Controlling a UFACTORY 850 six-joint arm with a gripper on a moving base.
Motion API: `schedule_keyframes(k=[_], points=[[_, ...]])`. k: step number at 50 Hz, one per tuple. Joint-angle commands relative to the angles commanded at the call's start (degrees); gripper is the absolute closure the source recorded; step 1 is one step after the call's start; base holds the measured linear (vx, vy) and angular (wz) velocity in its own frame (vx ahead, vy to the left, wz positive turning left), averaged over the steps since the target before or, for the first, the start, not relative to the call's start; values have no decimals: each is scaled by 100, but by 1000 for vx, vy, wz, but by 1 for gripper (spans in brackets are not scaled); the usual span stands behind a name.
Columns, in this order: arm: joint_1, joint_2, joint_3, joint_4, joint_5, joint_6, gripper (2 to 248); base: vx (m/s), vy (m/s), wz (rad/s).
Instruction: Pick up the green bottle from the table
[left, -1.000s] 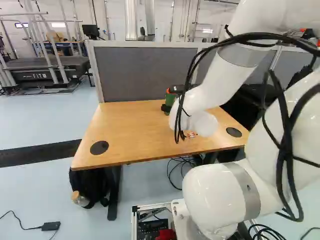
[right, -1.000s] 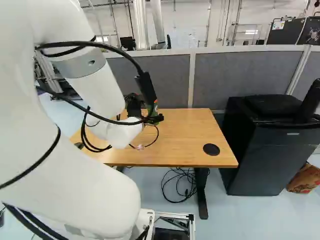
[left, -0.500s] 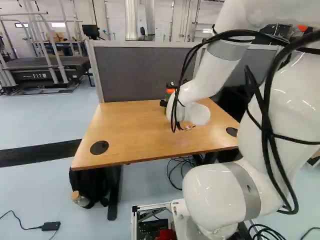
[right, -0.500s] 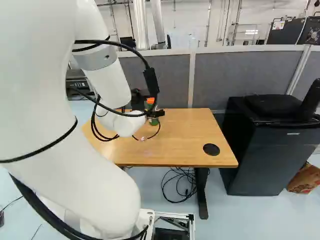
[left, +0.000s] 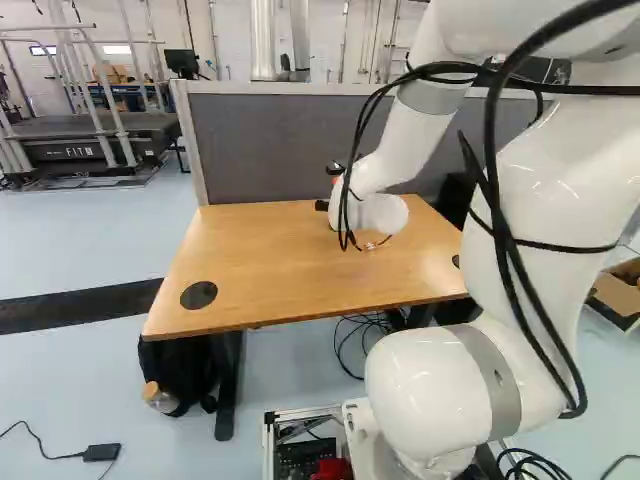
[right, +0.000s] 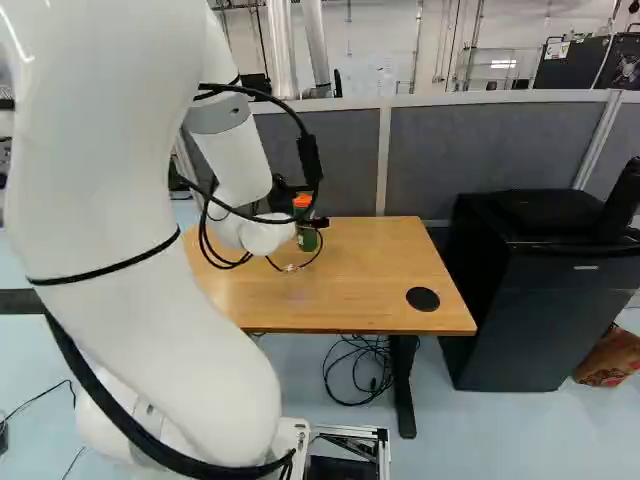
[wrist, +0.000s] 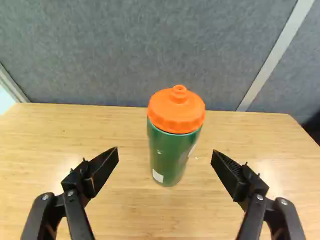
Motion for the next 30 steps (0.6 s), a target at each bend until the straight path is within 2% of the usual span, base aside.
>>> schedule_keyframes(k=[10, 30], points=[[0, -269, -302, -179, -246, 0, 4, 0, 0, 0], [-1, -763, -879, -210, -282, 0, 4, 0, 0, 0]])
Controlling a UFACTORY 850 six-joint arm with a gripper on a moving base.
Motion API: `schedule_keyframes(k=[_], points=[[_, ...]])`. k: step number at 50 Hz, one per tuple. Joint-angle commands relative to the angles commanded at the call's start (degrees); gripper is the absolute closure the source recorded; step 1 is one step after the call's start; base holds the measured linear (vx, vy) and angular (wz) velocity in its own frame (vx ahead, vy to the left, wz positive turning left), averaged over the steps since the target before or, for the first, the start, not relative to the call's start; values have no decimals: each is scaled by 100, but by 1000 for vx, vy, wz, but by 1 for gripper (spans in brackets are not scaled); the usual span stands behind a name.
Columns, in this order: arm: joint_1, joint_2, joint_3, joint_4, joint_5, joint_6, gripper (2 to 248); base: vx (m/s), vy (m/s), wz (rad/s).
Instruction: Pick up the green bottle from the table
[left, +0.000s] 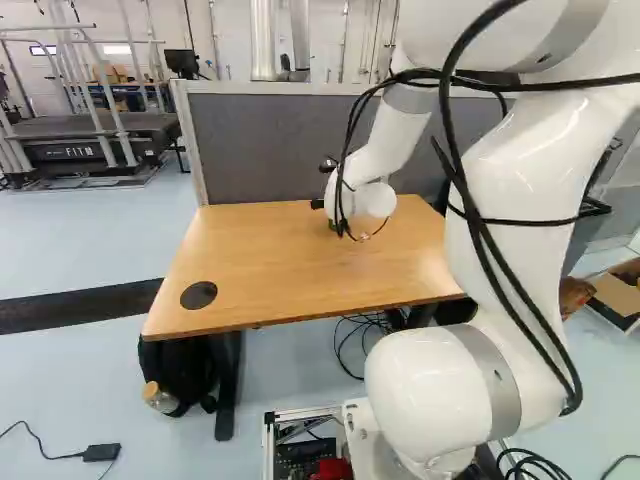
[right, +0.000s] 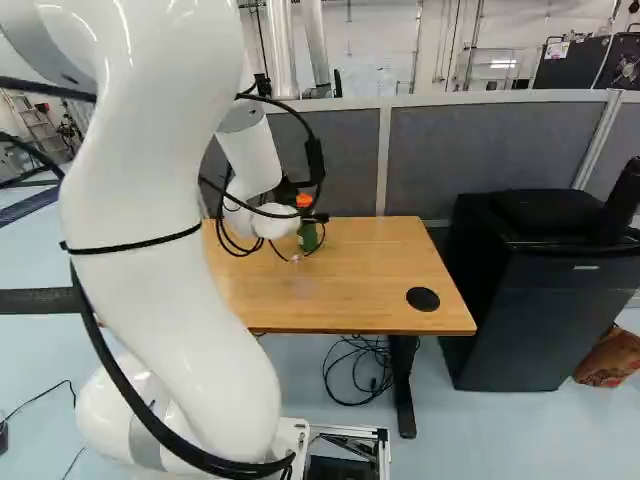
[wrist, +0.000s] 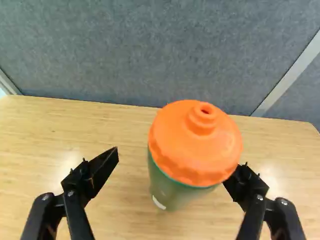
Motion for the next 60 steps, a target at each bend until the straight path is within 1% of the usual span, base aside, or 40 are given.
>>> schedule_keyframes(k=[9, 10, 14, 15, 19, 20, 24, 25, 30, 31, 33, 38, 60], points=[[0, -50, -60, 0, 0, 0, 4, 0, 0, 0], [0, -52, -62, 0, 0, 0, 35, 0, 0, 0], [0, -55, -66, 0, 0, 0, 35, 0, 0, 0], [0, -56, -67, 0, 0, 0, 103, 0, 0, 0], [0, -56, -67, 0, 0, 0, 103, 0, 0, 0], [0, -56, -67, 0, 0, 0, 172, 0, 0, 0], [0, -56, -67, 0, 0, 0, 172, 0, 0, 0], [0, -56, -67, 0, 0, 0, 233, 0, 0, 0], [0, -47, -65, 0, 0, 0, 233, 0, 0, 0], [0, -39, -63, 0, 0, 0, 238, 0, 0, 0], [0, -19, -59, 0, 0, 0, 238, 0, 0, 0], [0, 91, 8, 0, 0, 0, 238, 0, 0, 0], [60, 982, 685, 0, 0, 0, 238, 0, 0, 0]])
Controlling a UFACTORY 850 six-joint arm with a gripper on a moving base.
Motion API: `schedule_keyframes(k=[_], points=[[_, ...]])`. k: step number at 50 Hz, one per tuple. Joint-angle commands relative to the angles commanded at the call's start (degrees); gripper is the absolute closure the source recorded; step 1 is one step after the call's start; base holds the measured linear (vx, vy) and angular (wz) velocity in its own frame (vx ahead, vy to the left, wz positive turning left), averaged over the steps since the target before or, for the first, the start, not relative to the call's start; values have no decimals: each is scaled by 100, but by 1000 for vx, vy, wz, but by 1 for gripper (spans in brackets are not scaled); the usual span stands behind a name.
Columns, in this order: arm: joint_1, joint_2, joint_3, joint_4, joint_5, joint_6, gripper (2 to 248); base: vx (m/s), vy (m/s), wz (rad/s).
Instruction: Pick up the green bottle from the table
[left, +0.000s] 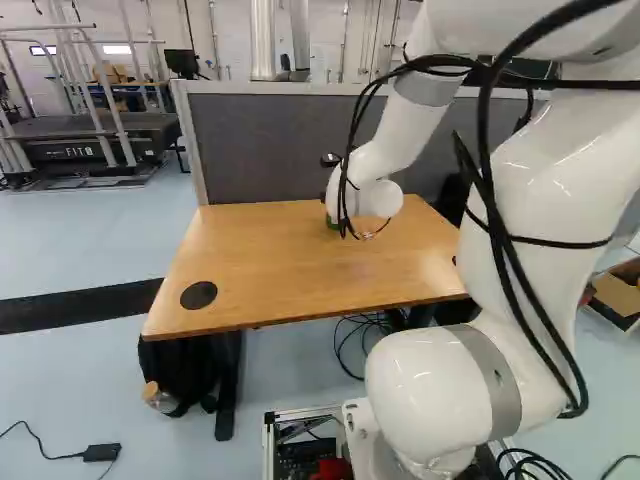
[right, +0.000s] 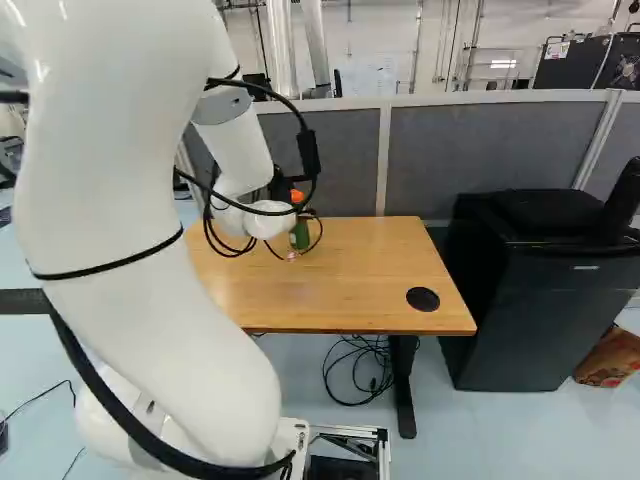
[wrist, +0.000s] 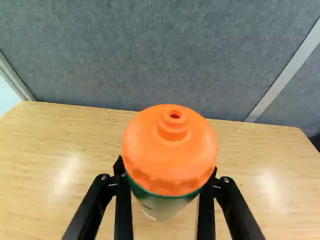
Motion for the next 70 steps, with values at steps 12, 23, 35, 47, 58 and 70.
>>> schedule_keyframes(k=[12, 23, 35, 47, 58, 70], points=[[51, 539, 387, 0, 0, 0, 238, 0, 0, 0], [67, 828, 523, 0, 0, 0, 238, 0, 0, 0], [69, 875, 536, 0, 0, 0, 238, 0, 0, 0], [68, 879, 541, 1, 2, 0, 238, 0, 0, 0], [64, 922, 606, 22, 34, 0, 238, 0, 0, 0], [53, 1026, 766, 73, 112, 0, 238, 0, 0, 0]])
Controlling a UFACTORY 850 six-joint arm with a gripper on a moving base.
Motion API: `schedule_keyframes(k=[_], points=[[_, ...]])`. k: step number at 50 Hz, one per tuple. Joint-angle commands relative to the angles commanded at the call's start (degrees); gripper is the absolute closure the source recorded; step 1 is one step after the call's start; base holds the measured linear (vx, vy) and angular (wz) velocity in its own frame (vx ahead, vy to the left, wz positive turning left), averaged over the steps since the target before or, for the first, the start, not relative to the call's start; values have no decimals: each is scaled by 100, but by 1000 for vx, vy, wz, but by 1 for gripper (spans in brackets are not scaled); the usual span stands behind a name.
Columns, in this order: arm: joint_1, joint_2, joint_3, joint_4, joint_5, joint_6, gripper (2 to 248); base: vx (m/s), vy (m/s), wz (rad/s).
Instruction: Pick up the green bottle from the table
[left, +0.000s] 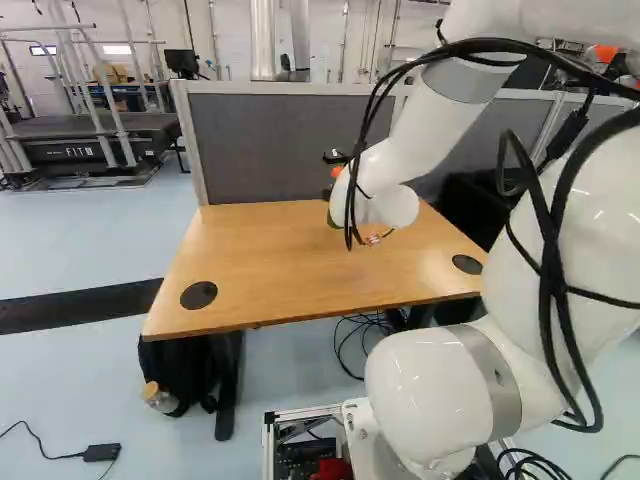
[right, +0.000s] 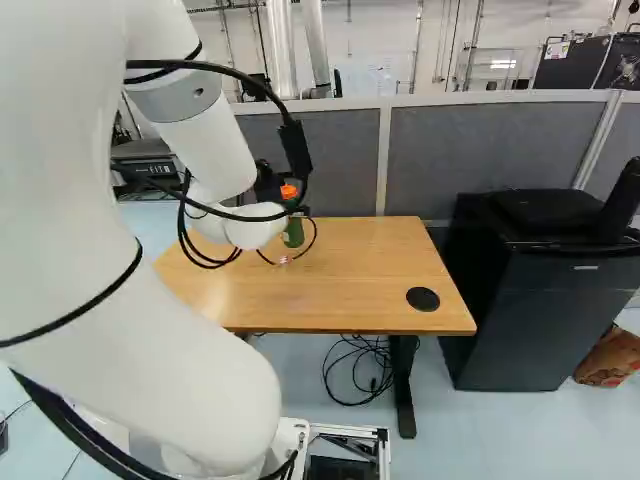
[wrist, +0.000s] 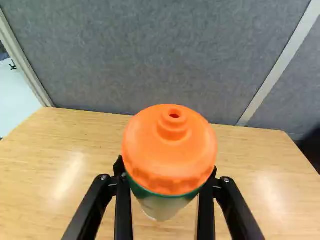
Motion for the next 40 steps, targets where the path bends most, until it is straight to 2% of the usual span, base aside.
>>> schedule_keyframes(k=[16, 40], points=[[-23, 232, 356, 113, 174, 0, 238, 0, 0, 0], [-73, 729, 1117, 355, 546, 0, 238, 0, 0, 0]])
